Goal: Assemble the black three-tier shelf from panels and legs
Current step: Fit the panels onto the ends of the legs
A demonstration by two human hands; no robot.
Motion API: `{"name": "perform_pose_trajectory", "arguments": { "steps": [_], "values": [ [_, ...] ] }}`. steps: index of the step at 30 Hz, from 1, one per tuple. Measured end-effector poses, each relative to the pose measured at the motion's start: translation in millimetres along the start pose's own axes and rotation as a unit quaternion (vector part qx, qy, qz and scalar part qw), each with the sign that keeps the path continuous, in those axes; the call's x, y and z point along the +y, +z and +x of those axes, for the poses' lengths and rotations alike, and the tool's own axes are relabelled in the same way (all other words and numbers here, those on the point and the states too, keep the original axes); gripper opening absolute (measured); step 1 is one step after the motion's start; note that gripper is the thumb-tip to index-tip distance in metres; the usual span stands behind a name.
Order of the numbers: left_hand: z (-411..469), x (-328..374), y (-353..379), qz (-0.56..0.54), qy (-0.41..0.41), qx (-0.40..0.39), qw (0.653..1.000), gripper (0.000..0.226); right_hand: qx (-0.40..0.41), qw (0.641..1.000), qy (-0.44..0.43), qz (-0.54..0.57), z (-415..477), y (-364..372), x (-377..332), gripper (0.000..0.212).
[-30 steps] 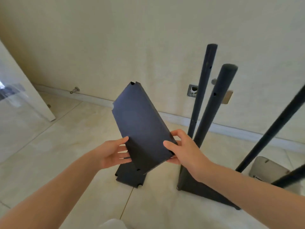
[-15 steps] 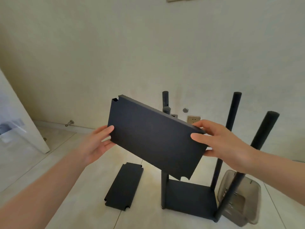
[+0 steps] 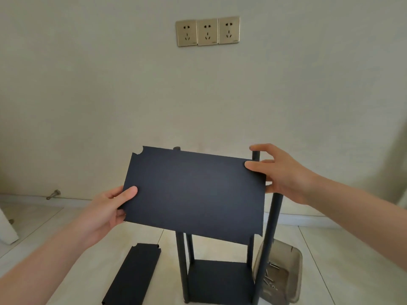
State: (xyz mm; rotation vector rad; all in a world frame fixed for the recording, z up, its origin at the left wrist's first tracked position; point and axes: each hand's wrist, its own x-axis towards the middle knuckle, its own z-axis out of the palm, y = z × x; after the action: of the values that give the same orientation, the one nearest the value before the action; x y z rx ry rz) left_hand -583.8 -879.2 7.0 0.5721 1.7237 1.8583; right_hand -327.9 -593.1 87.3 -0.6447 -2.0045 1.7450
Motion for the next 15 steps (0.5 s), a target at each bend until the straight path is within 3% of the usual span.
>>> {"name": "perform_pose_trajectory", "arguments": {
  "steps": [2,5,9,13,15],
  "values": [
    [1.1,5.0,11.1,-0.01,-0.005,0.014,1.0,0.048,0.029,0.997,0.01,0.077,2.4,-10.2,-3.8,0.054],
    [3.8,13.3,30.3,-0.055,-0.021,0.054,0.997,0.043,0.08,0.98,0.004,0.183,2.5,-15.7,-1.3,0.057],
    [10.1,25.8,48.0,-0.127,-0.049,0.104,0.985,0.019,0.104,0.984,0.016,0.143,-8.7,-7.6,24.6,0.06],
    [16.7,32.0,51.6,-0.127,-0.07,0.101,0.984,0.018,0.079,0.984,0.057,0.152,-18.5,-12.1,42.6,0.06],
    [18.6,32.2,53.1,-0.133,-0.082,0.11,0.982,0.018,0.051,0.978,0.081,0.185,-20.9,-16.1,47.8,0.047]
  ]
}}
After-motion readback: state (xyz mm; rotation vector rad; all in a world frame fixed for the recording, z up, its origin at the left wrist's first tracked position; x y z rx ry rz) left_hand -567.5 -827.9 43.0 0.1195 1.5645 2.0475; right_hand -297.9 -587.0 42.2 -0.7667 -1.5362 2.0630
